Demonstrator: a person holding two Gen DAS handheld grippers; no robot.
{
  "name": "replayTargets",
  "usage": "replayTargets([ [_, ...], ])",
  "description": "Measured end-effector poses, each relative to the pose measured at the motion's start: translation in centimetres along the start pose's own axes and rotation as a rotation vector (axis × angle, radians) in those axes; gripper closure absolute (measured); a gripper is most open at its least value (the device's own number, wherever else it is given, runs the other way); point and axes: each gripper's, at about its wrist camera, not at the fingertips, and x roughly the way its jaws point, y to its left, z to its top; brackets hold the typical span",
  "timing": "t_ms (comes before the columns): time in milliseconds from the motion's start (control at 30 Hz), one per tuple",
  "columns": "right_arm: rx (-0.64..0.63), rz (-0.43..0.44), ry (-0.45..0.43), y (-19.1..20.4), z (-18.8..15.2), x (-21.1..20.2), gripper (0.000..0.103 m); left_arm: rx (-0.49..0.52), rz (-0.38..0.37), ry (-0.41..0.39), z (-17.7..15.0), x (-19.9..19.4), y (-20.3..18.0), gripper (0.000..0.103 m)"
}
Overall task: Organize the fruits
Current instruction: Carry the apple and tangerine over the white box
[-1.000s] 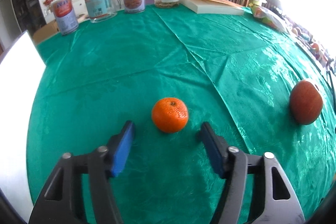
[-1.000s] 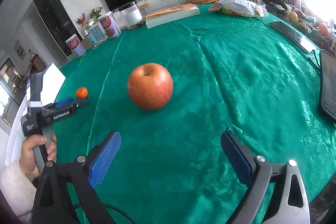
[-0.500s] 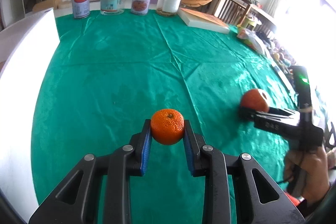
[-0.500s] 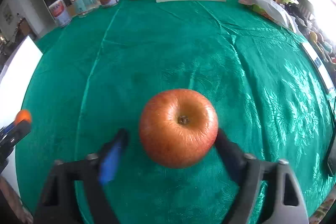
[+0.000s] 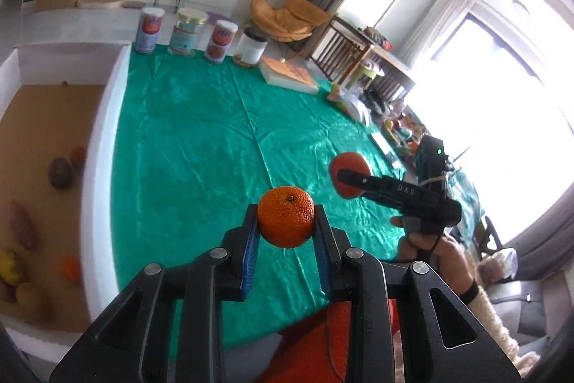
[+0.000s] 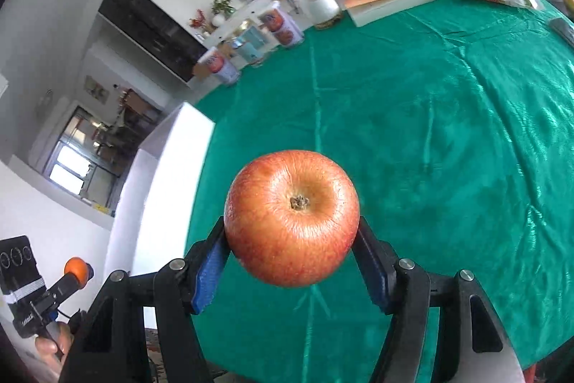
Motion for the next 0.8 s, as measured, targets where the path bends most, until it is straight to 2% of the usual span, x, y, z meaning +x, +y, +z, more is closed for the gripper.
replayTargets([
  [167, -0.104, 0.138, 0.047, 8.4, -0.8, 2.1, 0.037, -0.059, 0.036, -0.085, 1.3, -6.7, 3.3, 0.075],
  [300, -0.182, 0.234, 0.107, 14.9, -1.6, 4.9, 0.037, -0.091, 0.147, -0.153, 1.9, -10.4, 7.1, 0.075],
  [400, -0.216, 0.297, 0.166, 19.0, -2.4, 7.7, 0.037, -0.138, 0.235, -0.163, 1.5, -11.3, 10.9, 0.075],
  [500, -0.245, 0.315, 0.213, 22.0, -2.7, 10.5, 0.037, -0.192, 0.291, -0.13, 1.0, -10.6, 14.9, 0.075],
  [700, -0.339, 0.294, 0.279, 27.2, -3.0, 14.8, 0.037, -0.269, 0.376, -0.002, -0.8, -7.2, 21.3, 0.075],
  [800, -0.407, 0.257, 0.332, 29.1, -3.3, 17.7, 0.037, -0.297, 0.403, 0.048, -1.6, -5.9, 23.6, 0.075],
])
